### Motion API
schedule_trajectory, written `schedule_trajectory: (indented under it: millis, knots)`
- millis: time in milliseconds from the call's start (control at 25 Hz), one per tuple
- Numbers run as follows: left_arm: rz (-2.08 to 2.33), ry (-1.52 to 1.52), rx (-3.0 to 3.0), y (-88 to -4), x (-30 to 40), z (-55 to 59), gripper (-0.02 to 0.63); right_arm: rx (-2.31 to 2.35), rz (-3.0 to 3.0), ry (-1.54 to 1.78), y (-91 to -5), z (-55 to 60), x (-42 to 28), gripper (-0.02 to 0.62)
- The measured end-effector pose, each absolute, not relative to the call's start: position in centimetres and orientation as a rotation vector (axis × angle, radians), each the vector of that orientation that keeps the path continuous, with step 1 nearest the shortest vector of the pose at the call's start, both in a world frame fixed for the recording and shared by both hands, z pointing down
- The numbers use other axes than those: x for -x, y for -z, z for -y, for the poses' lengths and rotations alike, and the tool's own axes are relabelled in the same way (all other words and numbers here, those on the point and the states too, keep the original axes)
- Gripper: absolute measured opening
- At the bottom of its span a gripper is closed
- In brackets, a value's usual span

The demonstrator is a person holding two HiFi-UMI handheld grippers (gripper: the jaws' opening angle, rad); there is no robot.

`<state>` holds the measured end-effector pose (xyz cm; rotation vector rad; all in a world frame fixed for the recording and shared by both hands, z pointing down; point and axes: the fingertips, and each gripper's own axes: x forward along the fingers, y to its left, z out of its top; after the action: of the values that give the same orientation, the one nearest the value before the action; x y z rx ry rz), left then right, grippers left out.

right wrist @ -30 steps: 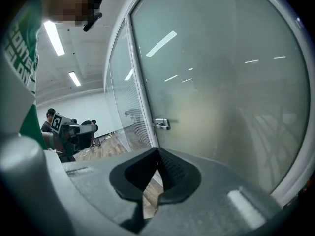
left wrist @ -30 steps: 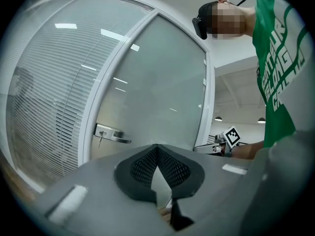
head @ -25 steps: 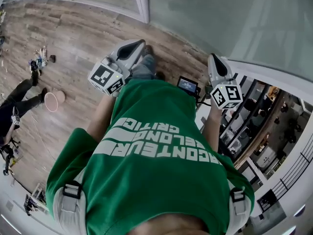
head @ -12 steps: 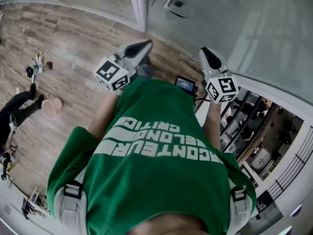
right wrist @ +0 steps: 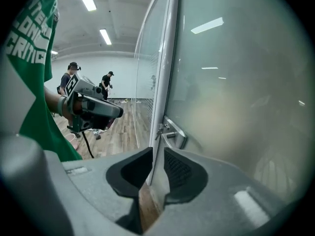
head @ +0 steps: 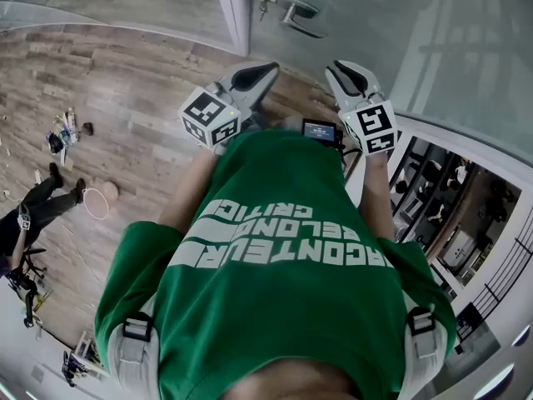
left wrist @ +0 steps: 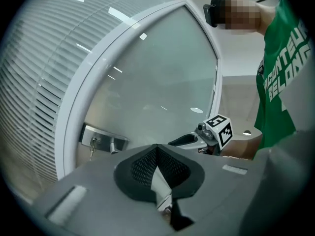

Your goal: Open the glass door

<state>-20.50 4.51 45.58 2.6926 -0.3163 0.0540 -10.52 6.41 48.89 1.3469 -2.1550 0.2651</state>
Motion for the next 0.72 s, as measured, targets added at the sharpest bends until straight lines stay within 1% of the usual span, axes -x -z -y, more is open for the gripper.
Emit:
schedule_trajectory:
  millis: [280,560,720]
  knots:
    - [0.334,-0.088,-2.634,-47.1,19.8,-3.1,0.013,-1.227,2.043,-0.183,-50.7,-3.9,10.1,0.06]
    - [0.284,-0.15,-2.519,-47.6,18.0,-2.3,0.014,-1.148,2.091,-0.195,-50.7,-1.4,10.0,0.067]
    - [0.356,-0.129,-2.463,-48.3,17.9,-2.2,0.015,-1.12,2.125,-0.238,-52.1,-1.3,10.9,0.063]
